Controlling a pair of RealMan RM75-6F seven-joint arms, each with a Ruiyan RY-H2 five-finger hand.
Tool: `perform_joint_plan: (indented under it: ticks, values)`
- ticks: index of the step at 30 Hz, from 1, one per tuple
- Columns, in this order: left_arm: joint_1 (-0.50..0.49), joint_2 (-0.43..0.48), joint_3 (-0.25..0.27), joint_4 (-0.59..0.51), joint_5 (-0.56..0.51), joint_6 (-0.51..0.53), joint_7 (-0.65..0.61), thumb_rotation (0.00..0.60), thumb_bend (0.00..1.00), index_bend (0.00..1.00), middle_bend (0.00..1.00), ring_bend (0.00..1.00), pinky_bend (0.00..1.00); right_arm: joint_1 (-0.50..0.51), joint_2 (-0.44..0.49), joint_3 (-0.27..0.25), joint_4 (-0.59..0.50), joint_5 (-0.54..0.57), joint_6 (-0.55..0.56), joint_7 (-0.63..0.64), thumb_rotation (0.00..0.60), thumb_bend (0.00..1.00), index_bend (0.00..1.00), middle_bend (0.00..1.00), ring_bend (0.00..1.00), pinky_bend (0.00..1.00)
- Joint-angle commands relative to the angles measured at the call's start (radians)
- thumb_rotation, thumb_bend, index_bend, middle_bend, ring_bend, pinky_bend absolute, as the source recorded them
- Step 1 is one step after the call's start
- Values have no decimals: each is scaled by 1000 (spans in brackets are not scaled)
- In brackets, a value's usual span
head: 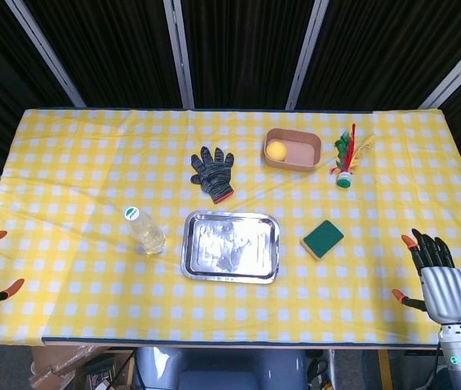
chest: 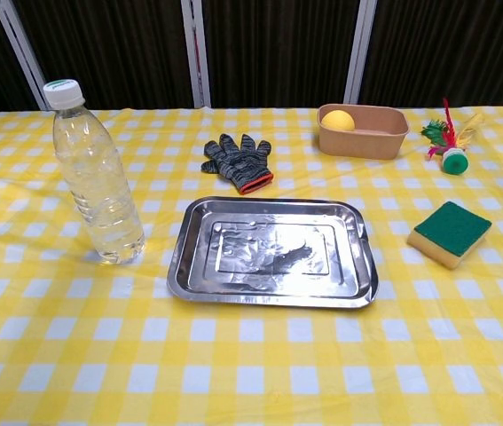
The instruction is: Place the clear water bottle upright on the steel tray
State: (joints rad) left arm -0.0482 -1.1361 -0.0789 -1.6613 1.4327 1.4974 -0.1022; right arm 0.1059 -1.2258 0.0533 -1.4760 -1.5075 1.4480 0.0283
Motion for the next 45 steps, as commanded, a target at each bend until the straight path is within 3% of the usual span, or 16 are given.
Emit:
perform_joint_plan:
  ticks: [1, 5, 11, 24, 45]
  values:
    - [-31, 4, -15, -53, 18, -52, -243, 600, 197, 175, 77, 0, 0, 0, -1, -2, 3, 4, -7, -3, 600, 50, 111, 0, 4, 0]
    - [-79, -4, -54, -50, -27, -136, -442, 600, 197, 175, 86, 0, 0, 4, -6, -2, 8, 10, -18, -4, 600, 49, 110, 0, 4, 0]
    - [-137, -79, -110, -17, -116, -206, -475, 600, 189, 171, 85, 0, 0, 8, -12, 1, 21, 24, -34, -4, 600, 49, 111, 0, 4, 0]
    - [-223, -224, -95, 3, -114, -272, -318, 600, 131, 150, 77, 0, 0, 12, -27, 2, 32, 27, -37, -41, 600, 49, 111, 0, 4, 0]
    - [-342, -447, -141, 134, -216, -382, -228, 600, 130, 138, 78, 0, 0, 16, -26, -2, 27, 30, -49, -35, 600, 49, 111, 0, 3, 0]
